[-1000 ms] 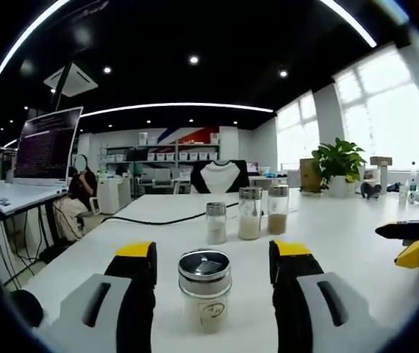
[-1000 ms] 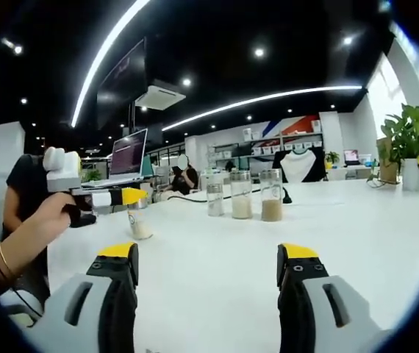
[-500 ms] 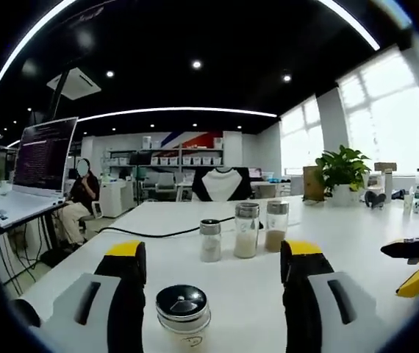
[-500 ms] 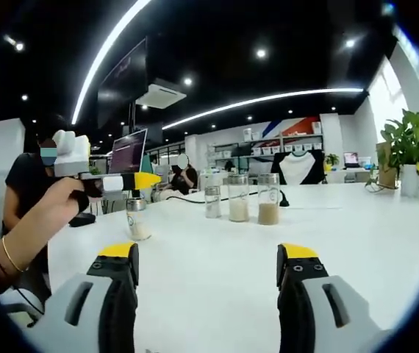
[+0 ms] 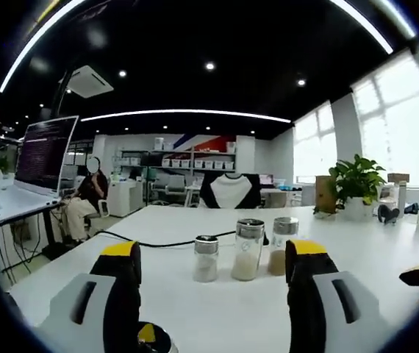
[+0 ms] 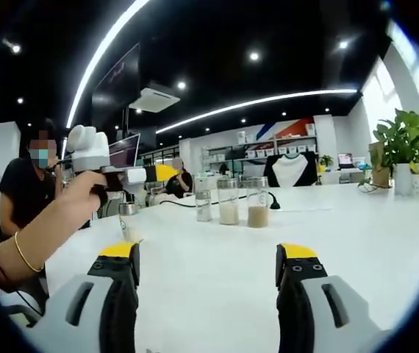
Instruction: Rotate the seasoning bottle until the label or dispensing opening points toward the visible target arrow and the bottle remains upright within the marked orientation range
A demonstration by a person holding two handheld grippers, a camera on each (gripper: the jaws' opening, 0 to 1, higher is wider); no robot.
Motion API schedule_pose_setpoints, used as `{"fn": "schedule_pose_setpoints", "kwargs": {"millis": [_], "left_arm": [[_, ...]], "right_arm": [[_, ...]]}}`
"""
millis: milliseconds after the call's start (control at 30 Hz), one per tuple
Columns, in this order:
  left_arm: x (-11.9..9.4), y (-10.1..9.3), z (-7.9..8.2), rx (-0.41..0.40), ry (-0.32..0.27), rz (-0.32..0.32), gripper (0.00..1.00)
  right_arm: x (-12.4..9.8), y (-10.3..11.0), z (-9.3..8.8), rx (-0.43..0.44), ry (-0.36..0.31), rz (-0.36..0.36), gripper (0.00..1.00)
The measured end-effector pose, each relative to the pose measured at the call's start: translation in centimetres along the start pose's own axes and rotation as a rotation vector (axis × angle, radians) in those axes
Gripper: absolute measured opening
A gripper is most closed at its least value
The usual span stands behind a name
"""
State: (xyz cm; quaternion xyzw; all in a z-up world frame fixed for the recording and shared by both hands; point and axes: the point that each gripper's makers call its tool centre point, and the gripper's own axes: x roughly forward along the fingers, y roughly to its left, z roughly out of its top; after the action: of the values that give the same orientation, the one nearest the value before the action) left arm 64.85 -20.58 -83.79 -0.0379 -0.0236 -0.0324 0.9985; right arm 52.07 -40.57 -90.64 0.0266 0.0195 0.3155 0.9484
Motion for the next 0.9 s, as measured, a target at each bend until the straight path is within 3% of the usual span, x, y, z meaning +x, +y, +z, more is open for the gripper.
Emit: {"fn": "schedule_pose_setpoints", "kwargs": {"millis": [233,333,533,900], "left_arm": [[2.9,0.2,0.0,0.065,-0.009,0.052,0.83],[4.1,1.2,-0.4,0.057,0.002,0.082,0.82],[6.3,1.4,-1.4,0.056,0.037,0.099,0.8],[9.1,2.7,-3.0,0.032,0.035,0.152,0.74]], "right_arm": [[-0.4,-0.9,0.1,-0.001,-0.004,-0.013,0.75],[-0.7,-1.3,0.2,0.002,-0.009,-0.026,0.75],[-1.0,-1.9,0.2,0.004,-0.008,-0.039,0.75],[-1.1,-3.1,0.5,-0.002,0.003,-0.064,0.74]]}}
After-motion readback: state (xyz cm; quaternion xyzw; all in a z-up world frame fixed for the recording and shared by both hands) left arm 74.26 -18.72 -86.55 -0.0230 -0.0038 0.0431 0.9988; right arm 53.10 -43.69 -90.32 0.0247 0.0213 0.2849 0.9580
